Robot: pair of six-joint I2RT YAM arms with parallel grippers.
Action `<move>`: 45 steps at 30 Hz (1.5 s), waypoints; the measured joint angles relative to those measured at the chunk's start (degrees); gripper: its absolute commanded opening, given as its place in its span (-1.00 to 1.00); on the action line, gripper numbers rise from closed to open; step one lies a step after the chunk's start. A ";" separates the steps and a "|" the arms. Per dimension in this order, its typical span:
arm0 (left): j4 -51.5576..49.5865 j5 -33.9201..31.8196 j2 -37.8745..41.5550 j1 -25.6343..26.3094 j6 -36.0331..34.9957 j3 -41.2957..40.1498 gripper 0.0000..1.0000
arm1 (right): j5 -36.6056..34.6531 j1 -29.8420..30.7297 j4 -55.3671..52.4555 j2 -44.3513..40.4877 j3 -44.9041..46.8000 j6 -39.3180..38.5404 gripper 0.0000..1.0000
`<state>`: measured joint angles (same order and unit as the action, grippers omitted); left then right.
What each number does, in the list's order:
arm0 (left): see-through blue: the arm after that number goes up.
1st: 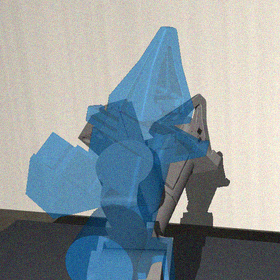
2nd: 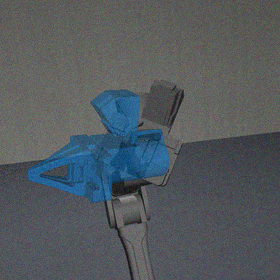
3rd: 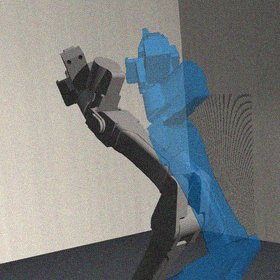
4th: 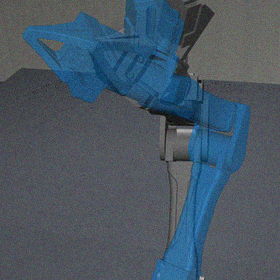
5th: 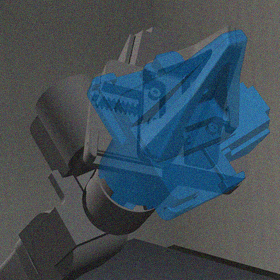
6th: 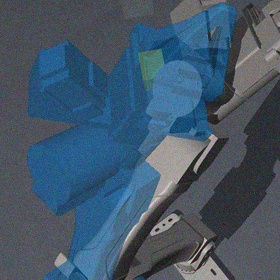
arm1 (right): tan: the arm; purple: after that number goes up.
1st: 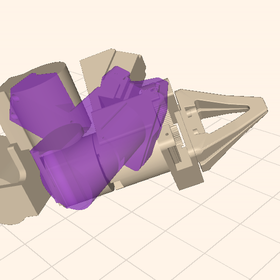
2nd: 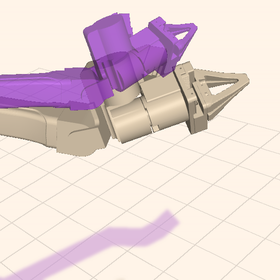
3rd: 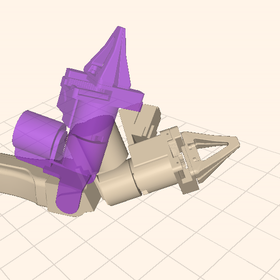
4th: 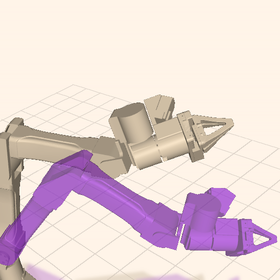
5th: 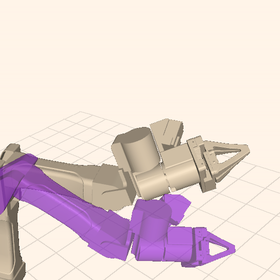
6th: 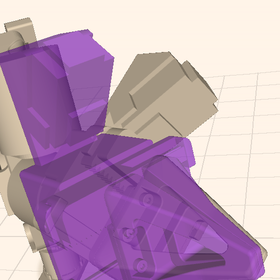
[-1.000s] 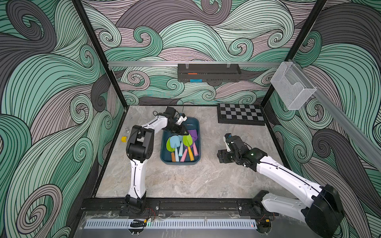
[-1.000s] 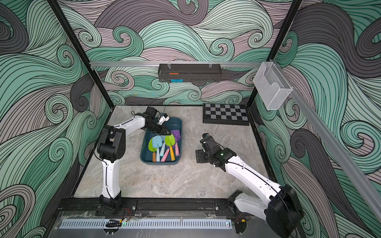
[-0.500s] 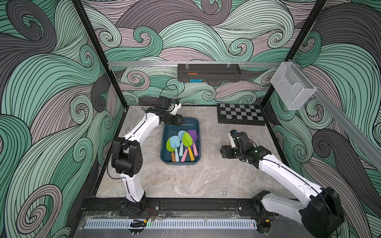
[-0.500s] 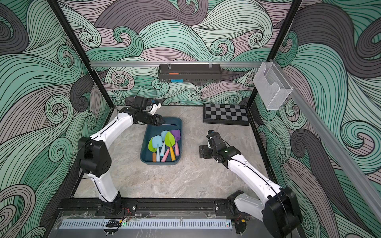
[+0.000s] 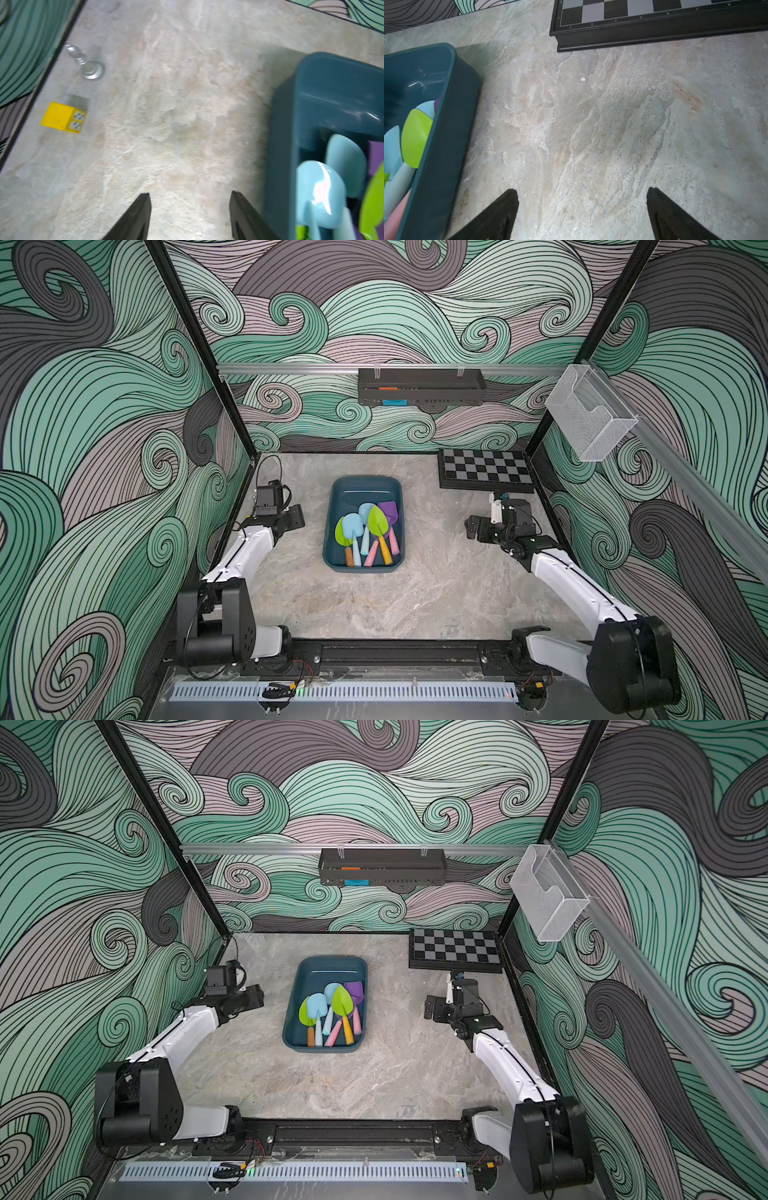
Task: Put the shovel into the storage box
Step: Reset both arms
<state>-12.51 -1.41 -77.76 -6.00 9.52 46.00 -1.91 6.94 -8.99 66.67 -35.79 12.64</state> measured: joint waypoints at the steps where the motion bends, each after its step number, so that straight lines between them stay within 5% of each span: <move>1: 1.90 -0.57 0.11 -0.61 -0.07 -1.31 0.26 | -0.07 -0.13 2.34 -0.52 2.27 -0.52 0.98; 9: 24.72 -1.18 -2.69 -4.55 1.18 -12.55 0.18 | -2.38 -1.18 15.82 -2.64 8.37 -4.83 0.98; 15: 32.83 -0.50 -7.23 -5.25 1.92 -14.05 0.04 | -3.63 -3.63 27.67 -0.57 12.83 -6.01 0.98; 24: 53.27 4.81 -10.69 -0.98 -4.74 -21.73 0.61 | -2.84 -7.30 38.95 11.19 13.33 -6.62 0.98; 31: 52.28 5.88 -11.10 0.50 -7.56 -21.44 0.96 | -0.22 -7.56 48.78 16.76 11.98 -9.66 0.98; 35: 52.26 5.92 -10.91 0.50 -7.87 -20.61 0.97 | 1.25 -7.56 59.06 22.03 14.58 -11.02 0.98; 45: 51.95 5.92 -10.91 0.50 -7.87 -20.61 0.97 | 5.14 -7.56 62.40 23.28 15.15 -12.79 0.98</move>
<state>39.44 4.51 -88.66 -5.50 1.65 25.39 3.22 -0.62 53.41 89.95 -20.64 -0.14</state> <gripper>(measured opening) 0.986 0.991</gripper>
